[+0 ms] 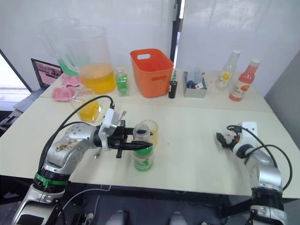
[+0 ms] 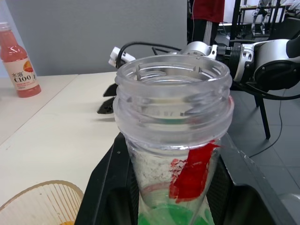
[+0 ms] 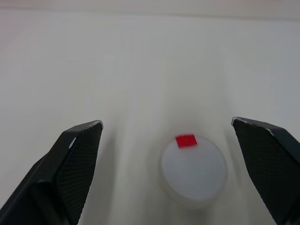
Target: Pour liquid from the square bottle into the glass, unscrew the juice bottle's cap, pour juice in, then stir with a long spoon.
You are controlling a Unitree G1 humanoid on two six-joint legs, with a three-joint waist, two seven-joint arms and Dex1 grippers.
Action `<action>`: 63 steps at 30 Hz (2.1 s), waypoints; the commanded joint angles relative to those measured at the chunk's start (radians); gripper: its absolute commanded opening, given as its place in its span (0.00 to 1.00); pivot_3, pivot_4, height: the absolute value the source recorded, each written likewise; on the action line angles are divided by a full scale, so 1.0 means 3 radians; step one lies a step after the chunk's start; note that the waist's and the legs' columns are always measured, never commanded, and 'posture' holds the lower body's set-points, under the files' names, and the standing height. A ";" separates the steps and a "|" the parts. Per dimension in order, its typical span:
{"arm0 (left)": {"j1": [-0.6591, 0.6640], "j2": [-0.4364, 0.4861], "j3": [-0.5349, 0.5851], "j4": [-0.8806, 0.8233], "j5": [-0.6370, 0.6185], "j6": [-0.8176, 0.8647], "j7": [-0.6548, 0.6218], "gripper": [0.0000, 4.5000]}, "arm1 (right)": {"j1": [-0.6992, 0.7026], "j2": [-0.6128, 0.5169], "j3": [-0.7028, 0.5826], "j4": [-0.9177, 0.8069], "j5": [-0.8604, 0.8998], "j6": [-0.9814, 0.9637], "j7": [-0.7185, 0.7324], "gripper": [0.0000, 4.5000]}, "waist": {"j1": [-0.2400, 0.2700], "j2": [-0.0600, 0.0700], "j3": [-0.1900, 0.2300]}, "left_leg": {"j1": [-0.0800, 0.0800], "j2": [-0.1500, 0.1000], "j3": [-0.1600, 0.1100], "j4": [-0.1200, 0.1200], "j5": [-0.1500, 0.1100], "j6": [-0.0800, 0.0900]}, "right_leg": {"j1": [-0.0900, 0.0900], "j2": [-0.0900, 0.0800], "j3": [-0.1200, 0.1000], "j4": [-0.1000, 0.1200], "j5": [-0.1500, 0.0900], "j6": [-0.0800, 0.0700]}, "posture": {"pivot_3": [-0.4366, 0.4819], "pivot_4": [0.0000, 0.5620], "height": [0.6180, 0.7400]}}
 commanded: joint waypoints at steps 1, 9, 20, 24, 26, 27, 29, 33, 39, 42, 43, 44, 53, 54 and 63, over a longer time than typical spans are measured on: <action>0.0052 0.0023 -0.0125 -0.0001 0.0029 0.0088 -0.0071 0.28 | 0.0053 -0.0110 -0.0072 -0.0632 0.0221 0.0334 0.0072 1.00 | -0.0001 0.0000 0.0000 | 0.0000 0.0000 0.0000 0.0000 0.0000 0.0000 | 0.0000 0.0000 0.0000 0.0000 0.0000 0.0000 | 0.48 0.27 1.00; 0.0009 0.0218 0.0090 -0.0237 -0.0247 0.0409 -0.0061 0.28 | 0.0046 -0.0366 0.0065 -0.1615 0.0525 0.0969 0.0249 1.00 | -0.0018 0.0000 0.0000 | -0.0003 0.0001 0.0000 -0.0001 0.0000 0.0000 | -0.0007 0.0000 0.0000 0.0000 0.0000 -0.0001 | 0.48 0.27 1.00; 0.0234 0.1089 0.1126 -0.0684 -0.0947 0.1121 0.0155 0.28 | -0.0428 -0.0624 0.0041 -0.1905 0.1419 0.1673 0.0727 1.00 | -0.0092 -0.0008 0.0012 | -0.0011 0.0003 -0.0002 -0.0005 0.0000 0.0000 | -0.0018 0.0000 -0.0001 0.0004 -0.0003 -0.0005 | 0.48 0.27 0.99; 0.0304 0.1316 0.1363 -0.0547 -0.0865 0.1055 0.0170 0.28 | -0.0468 -0.0630 0.0122 -0.1985 0.1523 0.1745 0.0729 1.00 | 0.0002 -0.0045 0.0016 | -0.0004 0.0037 0.0104 -0.0005 -0.0023 -0.0026 | -0.0109 0.0029 0.0103 0.0002 0.0019 -0.0027 | 0.48 0.27 0.96; 0.0281 0.1384 0.1446 -0.0366 -0.0742 0.0926 0.0186 0.28 | -0.0468 -0.0613 0.0169 -0.2046 0.1568 0.1752 0.0743 1.00 | -0.0020 -0.0060 0.0018 | -0.0007 0.0074 0.0200 -0.0002 -0.0038 -0.0026 | -0.0140 0.0062 0.0193 -0.0007 0.0050 -0.0046 | 0.48 0.27 0.96; 0.0265 0.1399 0.1458 -0.0303 -0.0714 0.0883 0.0187 0.28 | -0.0471 -0.0609 0.0182 -0.2062 0.1585 0.1767 0.0741 1.00 | -0.0039 -0.0062 0.0019 | -0.0013 0.0070 0.0191 0.0002 -0.0033 -0.0018 | -0.0133 0.0062 0.0191 -0.0006 0.0052 -0.0032 | 0.48 0.27 0.96; 0.0182 0.1384 0.1358 -0.0174 -0.0560 0.0692 0.0175 0.28 | -0.0451 -0.0629 0.0200 -0.2111 0.1613 0.1785 0.0743 1.00 | -0.0063 -0.0064 0.0020 | -0.0016 0.0069 0.0183 0.0008 -0.0022 0.0000 | -0.0131 0.0062 0.0184 -0.0006 0.0053 -0.0018 | 0.48 0.27 0.96; 0.0095 0.1351 0.1271 -0.0049 -0.0457 0.0546 0.0138 0.28 | -0.0431 -0.0645 0.0206 -0.2156 0.1665 0.1806 0.0735 1.00 | -0.0077 -0.0064 0.0020 | -0.0020 0.0070 0.0165 0.0007 -0.0021 0.0000 | -0.0131 0.0065 0.0169 0.0002 0.0052 -0.0010 | 0.48 0.27 0.96; -0.0663 0.1122 0.0839 0.0828 0.0280 -0.0417 0.0085 0.28 | -0.0216 -0.0604 0.0011 -0.2565 0.2019 0.1981 0.0532 1.00 | -0.0016 -0.0064 0.0020 | -0.0026 0.0070 0.0155 0.0010 -0.0020 0.0000 | -0.0130 0.0069 0.0166 0.0004 0.0053 -0.0008 | 0.48 0.27 0.96; -0.0978 0.1016 0.0682 0.1278 0.0582 -0.0928 0.0013 0.28 | -0.0126 -0.0565 -0.0096 -0.2702 0.2190 0.2014 0.0355 1.00 | 0.0000 -0.0064 0.0020 | -0.0032 0.0070 0.0150 0.0017 -0.0020 0.0000 | -0.0130 0.0072 0.0164 0.0004 0.0055 -0.0006 | 0.48 0.27 0.96; -0.1090 0.0966 0.0623 0.1453 0.0703 -0.1166 0.0005 0.28 | -0.0092 -0.0550 -0.0125 -0.2756 0.2238 0.2022 0.0278 1.00 | 0.0001 -0.0064 0.0020 | -0.0033 0.0070 0.0150 0.0018 -0.0020 0.0000 | -0.0130 0.0072 0.0165 0.0005 0.0056 -0.0006 | 0.48 0.27 0.96; -0.1183 0.0921 0.0583 0.1601 0.0796 -0.1352 0.0006 0.28 | -0.0066 -0.0541 -0.0145 -0.2795 0.2280 0.2026 0.0212 1.00 | 0.0007 -0.0064 0.0020 | -0.0033 0.0070 0.0150 0.0019 -0.0020 0.0000 | -0.0130 0.0072 0.0165 0.0005 0.0057 -0.0006 | 0.48 0.27 0.96; -0.1709 0.0583 0.0379 0.2637 0.1429 -0.2852 0.0194 0.28 | 0.0002 -0.0517 -0.0150 -0.2978 0.2580 0.1976 -0.0283 1.00 | 0.0005 -0.0064 0.0020 | -0.0037 0.0070 0.0149 0.0021 -0.0019 0.0001 | -0.0130 0.0073 0.0166 0.0006 0.0063 -0.0001 | 0.48 0.27 0.96; -0.1740 0.0558 0.0344 0.2749 0.1538 -0.3091 0.0263 0.28 | 0.0007 -0.0522 -0.0145 -0.3002 0.2560 0.1962 -0.0345 1.00 | 0.0007 -0.0064 0.0020 | -0.0038 0.0070 0.0149 0.0022 -0.0019 0.0001 | -0.0130 0.0073 0.0166 0.0006 0.0064 0.0001 | 0.48 0.27 0.96; -0.1892 0.0428 0.0093 0.3443 0.2241 -0.4301 0.0925 0.28 | 0.0169 -0.0532 -0.0153 -0.3131 0.2747 0.1940 -0.0724 1.00 | 0.0020 -0.0067 0.0018 | -0.0037 0.0072 0.0155 0.0029 -0.0019 0.0001 | -0.0138 0.0074 0.0174 0.0007 0.0090 0.0008 | 0.48 0.27 0.93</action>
